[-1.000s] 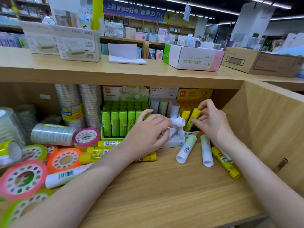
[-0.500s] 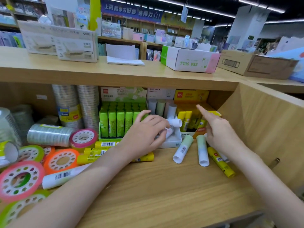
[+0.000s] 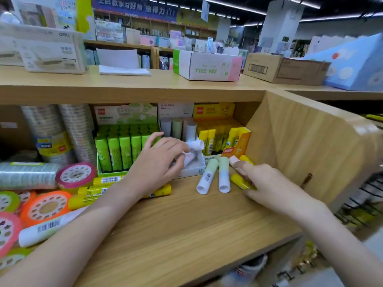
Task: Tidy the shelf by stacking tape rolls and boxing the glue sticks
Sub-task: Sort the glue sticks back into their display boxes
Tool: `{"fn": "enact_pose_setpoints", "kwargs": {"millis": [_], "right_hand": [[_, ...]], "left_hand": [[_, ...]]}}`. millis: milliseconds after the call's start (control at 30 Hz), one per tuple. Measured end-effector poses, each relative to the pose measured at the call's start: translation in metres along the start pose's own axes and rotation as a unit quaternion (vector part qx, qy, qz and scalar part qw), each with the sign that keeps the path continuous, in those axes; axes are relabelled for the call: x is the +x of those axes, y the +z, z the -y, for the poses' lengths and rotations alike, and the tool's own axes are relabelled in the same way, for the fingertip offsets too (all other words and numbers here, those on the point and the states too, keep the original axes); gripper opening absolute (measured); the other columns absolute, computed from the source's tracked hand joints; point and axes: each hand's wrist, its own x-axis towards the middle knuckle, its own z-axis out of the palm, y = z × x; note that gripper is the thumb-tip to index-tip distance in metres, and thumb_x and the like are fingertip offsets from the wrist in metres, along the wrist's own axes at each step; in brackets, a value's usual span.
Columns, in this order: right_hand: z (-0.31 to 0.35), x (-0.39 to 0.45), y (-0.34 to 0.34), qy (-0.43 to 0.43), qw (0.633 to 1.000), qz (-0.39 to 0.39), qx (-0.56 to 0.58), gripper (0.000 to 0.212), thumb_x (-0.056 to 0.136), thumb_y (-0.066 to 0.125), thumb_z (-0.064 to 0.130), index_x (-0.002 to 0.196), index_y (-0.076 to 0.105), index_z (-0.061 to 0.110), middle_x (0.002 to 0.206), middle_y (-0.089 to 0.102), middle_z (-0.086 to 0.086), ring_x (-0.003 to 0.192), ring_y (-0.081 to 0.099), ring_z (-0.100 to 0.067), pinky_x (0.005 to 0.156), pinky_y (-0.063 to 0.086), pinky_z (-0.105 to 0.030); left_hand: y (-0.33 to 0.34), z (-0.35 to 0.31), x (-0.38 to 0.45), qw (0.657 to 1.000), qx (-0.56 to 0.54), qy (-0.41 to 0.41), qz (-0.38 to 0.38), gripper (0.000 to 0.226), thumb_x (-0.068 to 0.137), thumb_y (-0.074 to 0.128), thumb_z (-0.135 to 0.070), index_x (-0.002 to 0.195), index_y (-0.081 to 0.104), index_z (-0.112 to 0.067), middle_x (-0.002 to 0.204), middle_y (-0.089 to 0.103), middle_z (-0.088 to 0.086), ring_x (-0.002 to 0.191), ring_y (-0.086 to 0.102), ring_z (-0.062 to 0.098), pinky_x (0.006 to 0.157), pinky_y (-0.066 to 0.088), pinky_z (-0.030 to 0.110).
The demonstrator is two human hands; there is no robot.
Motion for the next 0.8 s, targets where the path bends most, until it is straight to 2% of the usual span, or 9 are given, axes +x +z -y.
{"fn": "enact_pose_setpoints", "kwargs": {"millis": [67, 133, 200, 300, 400, 567, 667, 800], "right_hand": [[-0.003, -0.001, -0.010, 0.014, 0.995, -0.064, 0.077, 0.041, 0.090, 0.050, 0.025, 0.128, 0.035, 0.025, 0.093, 0.059, -0.009, 0.088, 0.057, -0.032, 0.072, 0.046, -0.037], [-0.007, 0.005, -0.020, 0.014, 0.977, -0.152, 0.147, 0.038, 0.086, 0.057, 0.025, 0.121, 0.041, 0.027, 0.080, 0.060, -0.005, 0.078, 0.060, -0.027, 0.071, 0.049, -0.038], [-0.006, 0.014, -0.024, -0.003, 0.946, -0.201, 0.254, 0.039, 0.082, 0.064, 0.013, 0.113, 0.045, 0.029, 0.081, 0.062, 0.003, 0.078, 0.063, -0.017, 0.071, 0.052, -0.030], [0.000, 0.027, -0.015, -0.033, 0.896, -0.209, 0.390, 0.044, 0.080, 0.063, -0.004, 0.098, 0.045, 0.032, 0.086, 0.063, 0.003, 0.076, 0.064, -0.009, 0.069, 0.052, -0.016], [0.006, 0.038, -0.006, -0.054, 0.877, -0.243, 0.411, 0.050, 0.080, 0.061, -0.008, 0.095, 0.044, 0.036, 0.086, 0.063, 0.004, 0.079, 0.062, -0.003, 0.072, 0.050, -0.012], [0.007, 0.057, -0.004, -0.083, 0.863, -0.297, 0.399, 0.047, 0.084, 0.057, -0.008, 0.106, 0.047, 0.032, 0.098, 0.058, 0.011, 0.092, 0.061, -0.008, 0.081, 0.050, -0.017], [0.005, 0.067, 0.000, -0.063, 0.845, -0.314, 0.428, 0.042, 0.086, 0.054, -0.008, 0.111, 0.044, 0.025, 0.099, 0.056, 0.006, 0.090, 0.062, -0.015, 0.078, 0.051, -0.016], [0.008, 0.079, 0.003, -0.055, 0.838, -0.331, 0.431, 0.038, 0.085, 0.056, -0.007, 0.106, 0.037, 0.019, 0.091, 0.054, 0.007, 0.078, 0.062, -0.002, 0.068, 0.050, -0.011]], "left_hand": [[-0.001, -0.001, 0.000, 1.000, -0.003, -0.001, 0.002, 0.031, 0.092, 0.032, -0.029, 0.099, 0.062, -0.021, 0.105, 0.064, -0.010, 0.104, 0.055, 0.009, 0.109, 0.009, 0.027], [-0.001, -0.001, 0.000, 1.000, -0.004, -0.001, 0.007, 0.031, 0.092, 0.032, -0.029, 0.099, 0.062, -0.021, 0.105, 0.064, -0.010, 0.104, 0.055, 0.008, 0.109, 0.010, 0.027], [0.000, -0.001, 0.000, 1.000, -0.001, 0.000, 0.004, 0.031, 0.092, 0.033, -0.028, 0.099, 0.062, -0.021, 0.104, 0.063, -0.010, 0.103, 0.055, 0.009, 0.109, 0.009, 0.027], [-0.001, 0.000, 0.000, 1.000, -0.004, -0.001, 0.003, 0.030, 0.092, 0.034, -0.027, 0.099, 0.062, -0.021, 0.103, 0.064, -0.010, 0.103, 0.056, 0.010, 0.109, 0.010, 0.027], [-0.002, 0.001, 0.001, 1.000, -0.008, -0.005, 0.005, 0.028, 0.092, 0.035, -0.026, 0.099, 0.062, -0.020, 0.102, 0.063, -0.009, 0.103, 0.055, 0.010, 0.109, 0.010, 0.026], [-0.002, 0.000, 0.000, 1.000, -0.008, -0.004, 0.004, 0.028, 0.092, 0.035, -0.027, 0.098, 0.062, -0.020, 0.101, 0.063, -0.010, 0.102, 0.055, 0.010, 0.109, 0.010, 0.025], [-0.002, 0.001, 0.001, 1.000, -0.009, -0.006, 0.005, 0.028, 0.092, 0.035, -0.027, 0.097, 0.062, -0.020, 0.100, 0.063, -0.010, 0.102, 0.055, 0.010, 0.108, 0.010, 0.024], [-0.001, 0.001, 0.002, 1.000, -0.011, -0.006, 0.005, 0.028, 0.092, 0.035, -0.027, 0.097, 0.062, -0.020, 0.100, 0.063, -0.011, 0.102, 0.054, 0.009, 0.108, 0.009, 0.023]]}}
